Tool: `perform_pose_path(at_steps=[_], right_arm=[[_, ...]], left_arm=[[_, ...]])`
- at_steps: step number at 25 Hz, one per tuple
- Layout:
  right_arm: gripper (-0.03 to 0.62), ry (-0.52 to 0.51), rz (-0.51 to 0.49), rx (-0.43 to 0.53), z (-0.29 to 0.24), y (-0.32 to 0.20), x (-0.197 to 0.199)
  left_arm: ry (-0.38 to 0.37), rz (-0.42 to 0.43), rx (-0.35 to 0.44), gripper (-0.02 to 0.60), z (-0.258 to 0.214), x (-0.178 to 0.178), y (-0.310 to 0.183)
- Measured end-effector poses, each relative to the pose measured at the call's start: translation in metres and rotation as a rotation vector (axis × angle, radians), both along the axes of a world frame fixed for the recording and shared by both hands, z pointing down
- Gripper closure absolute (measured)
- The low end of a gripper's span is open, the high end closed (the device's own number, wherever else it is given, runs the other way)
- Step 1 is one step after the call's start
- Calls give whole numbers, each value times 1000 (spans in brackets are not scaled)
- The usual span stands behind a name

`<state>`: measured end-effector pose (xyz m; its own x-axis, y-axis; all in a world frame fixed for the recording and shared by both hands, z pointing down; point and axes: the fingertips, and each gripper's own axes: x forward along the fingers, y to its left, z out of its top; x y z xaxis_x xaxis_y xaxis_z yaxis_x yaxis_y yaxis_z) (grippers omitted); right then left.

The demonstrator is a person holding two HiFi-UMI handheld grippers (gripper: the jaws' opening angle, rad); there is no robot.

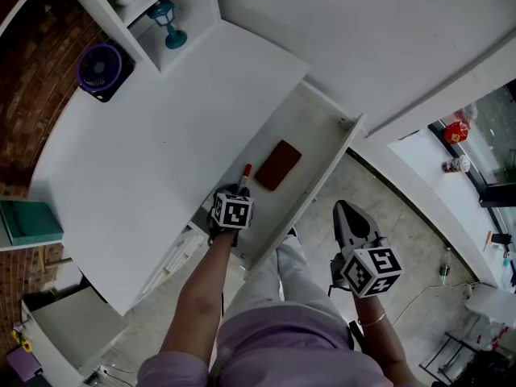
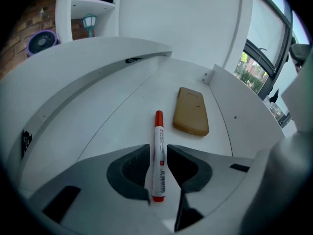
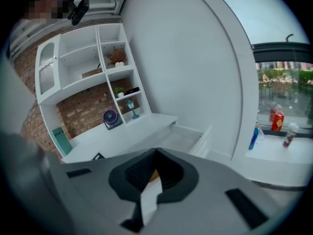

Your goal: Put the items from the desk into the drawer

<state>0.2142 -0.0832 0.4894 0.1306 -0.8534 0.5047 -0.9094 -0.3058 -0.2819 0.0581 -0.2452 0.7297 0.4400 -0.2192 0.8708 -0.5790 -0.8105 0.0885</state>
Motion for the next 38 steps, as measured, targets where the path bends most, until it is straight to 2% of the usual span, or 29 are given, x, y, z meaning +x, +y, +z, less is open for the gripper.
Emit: perform_pose_path(at_steps=[7, 13, 21, 38], right_arm=[[591, -7, -22, 15, -3, -5, 4], [590, -19, -66, 35, -5, -14, 0], [591, -22, -134, 69, -13, -30, -6], [591, 2, -260, 139, -39, -51, -27]], left_arm=[[63, -19, 49, 494, -28, 9, -2], [109, -12, 122, 523, -65, 15, -5], [240, -74, 171, 545, -127, 20, -6], [419, -204, 358, 580, -238, -28, -4]])
